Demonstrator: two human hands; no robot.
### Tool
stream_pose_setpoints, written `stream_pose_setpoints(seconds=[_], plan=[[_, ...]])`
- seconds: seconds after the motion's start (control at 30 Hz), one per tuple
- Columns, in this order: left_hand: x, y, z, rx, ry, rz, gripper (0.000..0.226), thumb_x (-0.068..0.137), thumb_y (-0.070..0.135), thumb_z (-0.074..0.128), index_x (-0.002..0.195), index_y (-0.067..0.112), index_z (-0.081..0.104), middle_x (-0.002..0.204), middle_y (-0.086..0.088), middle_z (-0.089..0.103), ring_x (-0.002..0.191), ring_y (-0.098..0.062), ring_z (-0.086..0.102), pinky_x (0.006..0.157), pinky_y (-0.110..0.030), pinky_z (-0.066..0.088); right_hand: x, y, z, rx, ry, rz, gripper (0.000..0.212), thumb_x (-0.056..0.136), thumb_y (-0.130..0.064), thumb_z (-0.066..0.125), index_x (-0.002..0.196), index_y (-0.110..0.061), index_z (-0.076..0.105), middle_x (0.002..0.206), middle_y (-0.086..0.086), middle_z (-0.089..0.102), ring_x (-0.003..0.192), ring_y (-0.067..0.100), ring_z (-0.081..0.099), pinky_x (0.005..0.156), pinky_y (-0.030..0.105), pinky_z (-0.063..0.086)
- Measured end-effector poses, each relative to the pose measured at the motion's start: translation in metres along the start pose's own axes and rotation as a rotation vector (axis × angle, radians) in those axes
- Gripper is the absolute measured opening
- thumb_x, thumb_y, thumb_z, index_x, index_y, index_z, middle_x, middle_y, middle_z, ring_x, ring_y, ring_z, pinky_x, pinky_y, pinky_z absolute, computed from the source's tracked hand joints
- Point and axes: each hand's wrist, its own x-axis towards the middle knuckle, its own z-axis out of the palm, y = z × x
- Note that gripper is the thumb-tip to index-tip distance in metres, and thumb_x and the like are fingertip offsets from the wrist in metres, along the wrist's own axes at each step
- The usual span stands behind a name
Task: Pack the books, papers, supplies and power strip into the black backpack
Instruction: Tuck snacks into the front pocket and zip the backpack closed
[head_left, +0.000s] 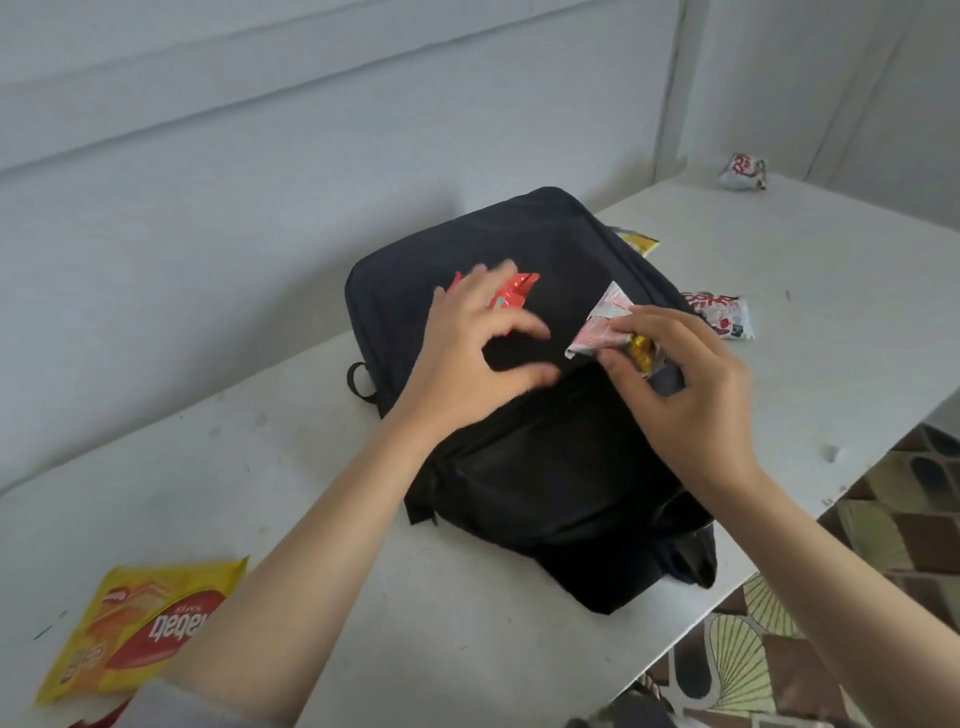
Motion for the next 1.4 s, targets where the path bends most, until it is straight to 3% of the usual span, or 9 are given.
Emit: stream_pose_setpoints(seconds=[0.13,0.3,0.47,0.57,0.77,1.0,1.17,1.3,1.4], plan=[[-0.002,-0.006,0.004,0.074,-0.158,0.062,0.02,0.069,0.046,0.076,0.084,0.033,0.074,0.148,0.006,0.038,0.143,-0.013,0.012,0.112,-0.037,-0.007,-0.002,0.008,-0.006,0.028,0.025,-0.018,0.027,0.086,-0.028,0.065,0.106,-0.01,0.068,0.112,0.006,0.065,0.108,0.02,0.06,0.093,0.027,0.048],[0.01,0.001,0.004,0.042,0.094,0.138,0.006,0.072,0.02,0.079,0.073,0.018,0.074,0.131,-0.001,0.057,0.131,-0.012,0.032,0.113,-0.045,0.007,-0.011,0.01,-0.014,0.071,0.041,-0.088,0.026,0.086,-0.024,0.066,0.105,-0.007,0.068,0.112,0.008,0.064,0.107,0.022,0.061,0.091,0.034,0.05],[0.027,0.014,-0.007,0.075,0.34,0.22,0.012,0.075,0.024,0.073,0.072,0.013,0.071,0.122,0.005,0.057,0.125,-0.015,0.043,0.113,-0.047,0.022,-0.02,0.012,-0.009,-0.045,-0.001,-0.264,0.021,0.084,-0.023,0.07,0.101,-0.009,0.072,0.116,0.008,0.065,0.115,0.028,0.055,0.097,0.051,0.043],[0.035,0.017,-0.012,0.088,0.394,0.249,0.014,0.077,0.025,0.07,0.073,0.011,0.072,0.12,0.008,0.055,0.123,-0.018,0.046,0.111,-0.049,0.024,-0.013,0.011,-0.004,-0.25,-0.003,-0.329,0.019,0.084,-0.029,0.071,0.101,-0.021,0.074,0.117,0.005,0.066,0.111,0.03,0.054,0.092,0.043,0.042],[0.041,0.02,-0.014,0.102,0.452,0.279,0.012,0.078,0.02,0.072,0.072,0.01,0.07,0.119,0.006,0.055,0.121,-0.019,0.046,0.105,-0.053,0.031,0.0,0.007,0.013,-0.253,-0.304,-0.323,0.023,0.09,-0.022,0.059,0.107,-0.013,0.071,0.118,0.013,0.064,0.106,0.032,0.06,0.086,0.041,0.052],[0.038,0.019,-0.015,0.114,0.44,0.308,0.013,0.078,0.02,0.071,0.072,0.009,0.07,0.119,0.006,0.055,0.12,-0.019,0.046,0.102,-0.054,0.034,-0.002,-0.005,0.017,-0.466,-0.242,-0.251,0.026,0.084,-0.008,0.06,0.109,-0.01,0.067,0.109,0.015,0.062,0.093,0.033,0.057,0.074,0.039,0.045],[0.038,0.018,-0.017,0.13,0.443,0.342,0.013,0.079,0.019,0.071,0.072,0.008,0.07,0.119,0.001,0.059,0.119,-0.022,0.047,0.103,-0.054,0.033,-0.012,-0.025,0.011,-0.319,-0.417,-0.183,0.044,0.096,-0.038,0.036,0.123,-0.013,0.06,0.122,0.006,0.062,0.11,0.024,0.059,0.092,0.038,0.044],[0.038,0.018,-0.017,0.132,0.461,0.367,0.012,0.078,0.017,0.072,0.071,0.008,0.07,0.118,-0.005,0.062,0.118,-0.022,0.048,0.104,-0.054,0.032,0.001,-0.012,0.021,-0.41,-0.647,-0.075,0.071,0.093,-0.055,0.009,0.147,-0.013,0.031,0.153,0.006,0.031,0.143,0.02,0.023,0.116,0.036,0.01],[0.039,0.018,-0.019,0.131,0.473,0.381,0.012,0.078,0.017,0.072,0.071,0.008,0.07,0.117,-0.004,0.062,0.118,-0.022,0.048,0.105,-0.052,0.031,0.009,0.0,0.031,-0.363,-0.67,-0.04,0.068,0.093,-0.05,0.014,0.148,-0.012,0.027,0.157,0.007,0.02,0.146,0.021,0.011,0.117,0.035,0.005]])
